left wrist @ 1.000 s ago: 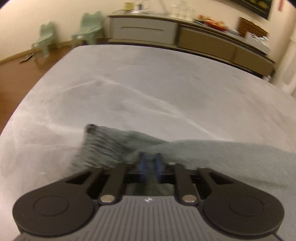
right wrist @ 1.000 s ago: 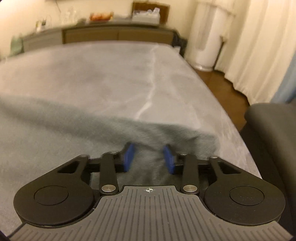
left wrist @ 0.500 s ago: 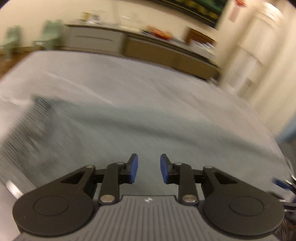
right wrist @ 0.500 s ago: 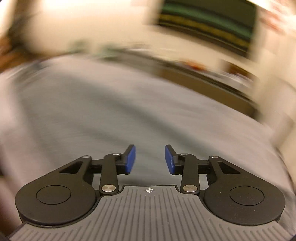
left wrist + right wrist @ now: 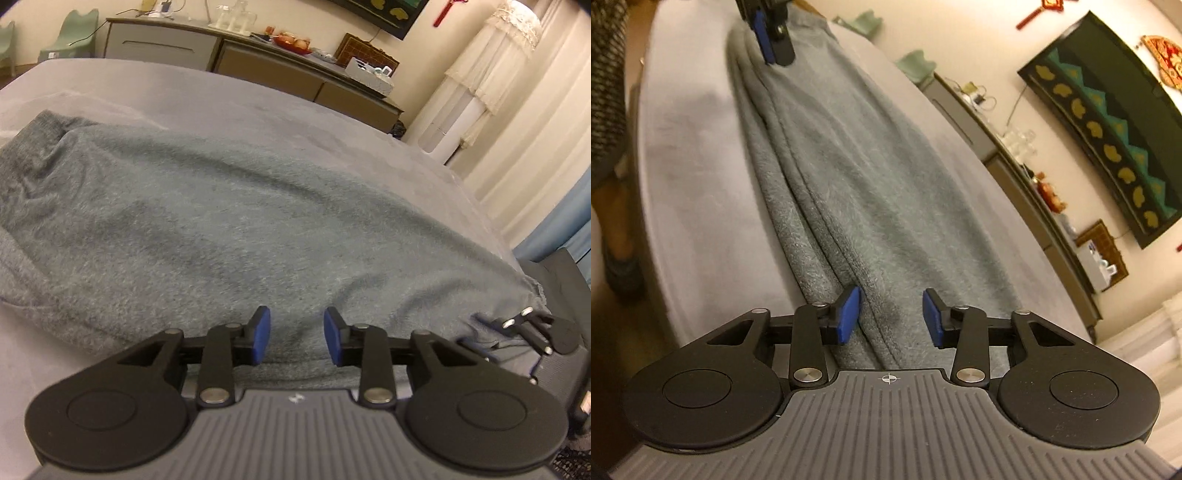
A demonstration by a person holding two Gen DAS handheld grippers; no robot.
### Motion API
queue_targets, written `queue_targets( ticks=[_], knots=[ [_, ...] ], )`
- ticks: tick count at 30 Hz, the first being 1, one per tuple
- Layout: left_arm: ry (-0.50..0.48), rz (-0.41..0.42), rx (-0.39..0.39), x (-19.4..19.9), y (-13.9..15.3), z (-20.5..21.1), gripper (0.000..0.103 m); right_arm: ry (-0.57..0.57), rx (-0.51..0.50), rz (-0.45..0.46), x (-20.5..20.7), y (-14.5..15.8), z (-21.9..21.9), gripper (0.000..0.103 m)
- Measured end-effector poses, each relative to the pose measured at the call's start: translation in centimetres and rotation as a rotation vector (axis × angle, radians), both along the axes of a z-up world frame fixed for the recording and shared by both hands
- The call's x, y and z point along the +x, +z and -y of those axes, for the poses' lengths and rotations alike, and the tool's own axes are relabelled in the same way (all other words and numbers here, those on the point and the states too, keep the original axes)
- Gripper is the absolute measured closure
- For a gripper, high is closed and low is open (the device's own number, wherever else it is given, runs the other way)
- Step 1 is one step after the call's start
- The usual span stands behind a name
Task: Fold clothes
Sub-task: 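Smooth the folded sweatpants flat with both grippers open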
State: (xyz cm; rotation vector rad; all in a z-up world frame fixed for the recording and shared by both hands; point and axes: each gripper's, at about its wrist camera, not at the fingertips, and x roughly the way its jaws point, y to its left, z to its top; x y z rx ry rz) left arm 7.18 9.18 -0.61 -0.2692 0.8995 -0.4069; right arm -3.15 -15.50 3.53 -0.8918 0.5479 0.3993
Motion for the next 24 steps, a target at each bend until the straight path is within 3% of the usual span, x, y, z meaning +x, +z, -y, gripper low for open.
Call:
queue_targets(
  ticks=[1,5,8,10,12,14,15,16,18,21,22,24],
  knots=[
    [0.0,0.008,-0.002,0.1,0.2,0.1,0.072,-0.01,-0.004,-0.02,0.0,0.4,0.0,0.102],
    [-0.008,0.028,0.005,0.3,0.2,0.9,0.067,0.005,0.035,-0.028,-2.9,3.2,0.3,0.103],
    [-0.04,0.013,0.043,0.7,-0.5,2.2,0.067,0.043,-0.009,-0.091,-5.3,1.5,0.6,0.103],
    [-0.061,0.003,0.069,1.0,-1.0,3.0,0.067,0.061,-0.008,-0.039,-5.9,1.0,0.9,0.103],
    [-0.081,-0.009,0.098,1.3,-1.5,3.9,0.067,0.071,0.049,-0.084,-5.6,2.0,1.9,0.102],
    [-0.096,-0.013,0.149,1.1,-1.8,4.5,0.067,0.091,0.119,-0.14,-5.4,3.4,3.3,0.091],
    [-0.106,-0.005,0.183,1.0,-1.7,4.9,0.068,0.071,0.213,-0.16,-5.2,4.8,4.8,0.089],
    [-0.106,0.004,0.198,0.7,-1.6,5.1,0.069,0.016,0.304,-0.154,-4.9,6.2,7.1,0.089],
    [-0.128,0.052,0.147,0.3,-0.6,5.7,0.068,-0.096,0.483,-0.139,-4.1,9.0,11.7,0.087],
    [-0.185,0.109,0.117,0.0,0.2,7.6,0.064,-0.407,0.497,-0.059,-1.1,8.8,20.4,0.084],
    [-0.206,0.092,0.142,0.2,-0.3,8.4,0.064,-0.525,0.479,-0.044,0.0,8.1,23.3,0.078],
    [-0.219,0.066,0.209,0.4,-1.8,9.3,0.067,-0.745,0.467,-0.048,1.3,6.5,28.9,0.078]
  ],
)
